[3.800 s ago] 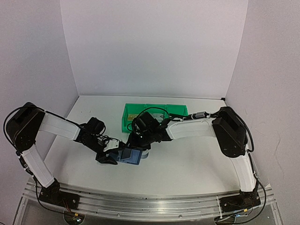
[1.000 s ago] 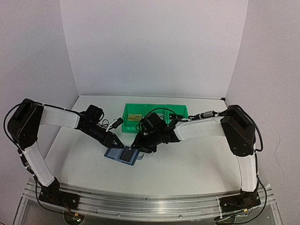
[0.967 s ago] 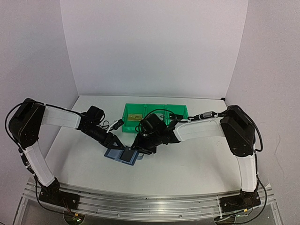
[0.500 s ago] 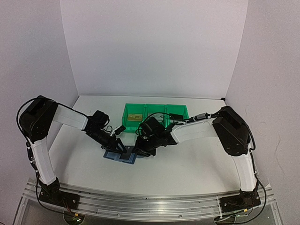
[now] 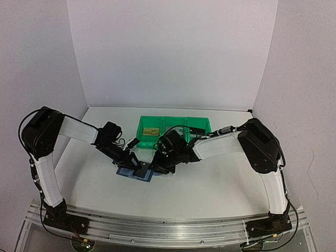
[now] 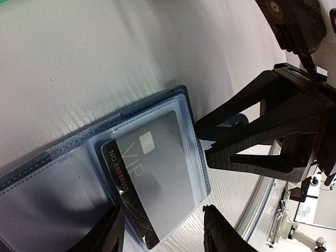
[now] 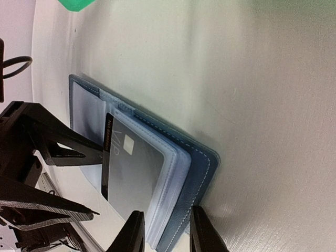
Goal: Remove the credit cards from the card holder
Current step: Remove the credit card from the card holder.
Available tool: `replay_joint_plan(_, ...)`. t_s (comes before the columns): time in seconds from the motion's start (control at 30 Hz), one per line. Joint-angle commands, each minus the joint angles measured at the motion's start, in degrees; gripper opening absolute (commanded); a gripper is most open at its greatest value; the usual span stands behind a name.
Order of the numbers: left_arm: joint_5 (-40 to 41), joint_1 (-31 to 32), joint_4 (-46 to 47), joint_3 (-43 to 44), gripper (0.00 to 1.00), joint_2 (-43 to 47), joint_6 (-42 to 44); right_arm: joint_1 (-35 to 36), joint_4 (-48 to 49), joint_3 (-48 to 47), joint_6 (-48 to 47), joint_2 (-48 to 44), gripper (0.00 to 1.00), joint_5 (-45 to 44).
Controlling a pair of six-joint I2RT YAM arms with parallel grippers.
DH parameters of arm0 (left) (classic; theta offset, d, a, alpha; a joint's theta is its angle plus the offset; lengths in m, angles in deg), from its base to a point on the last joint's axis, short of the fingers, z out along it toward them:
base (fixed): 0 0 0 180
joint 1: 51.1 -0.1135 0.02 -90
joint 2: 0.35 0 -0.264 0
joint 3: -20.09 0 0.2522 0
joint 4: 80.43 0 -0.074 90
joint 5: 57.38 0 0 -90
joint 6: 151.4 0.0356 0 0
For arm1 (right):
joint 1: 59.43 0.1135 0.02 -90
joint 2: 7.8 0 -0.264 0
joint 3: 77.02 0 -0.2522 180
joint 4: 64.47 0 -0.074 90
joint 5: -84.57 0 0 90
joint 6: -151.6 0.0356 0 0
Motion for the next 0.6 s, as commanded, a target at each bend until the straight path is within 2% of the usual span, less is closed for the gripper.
replay_joint_plan(0.0,3.82,-0.77,-2.36,-0.35,0.52,0.82,-0.04,-1.06,-4.53,1.29,-1.17,3.37,0.27,-1.68)
replay_joint_plan(0.43,8.05,-0.85,-3.55,0.11,0.52,-2.63,3.36,-1.07,-4.45,0.59,-1.69,3.61,0.27,-0.71)
replay_joint_plan(0.57,3.48,-0.84,-1.17,-1.63,0.52,-3.19,3.06,-1.04,-3.66,0.08,-2.21,4.68,0.27,1.36)
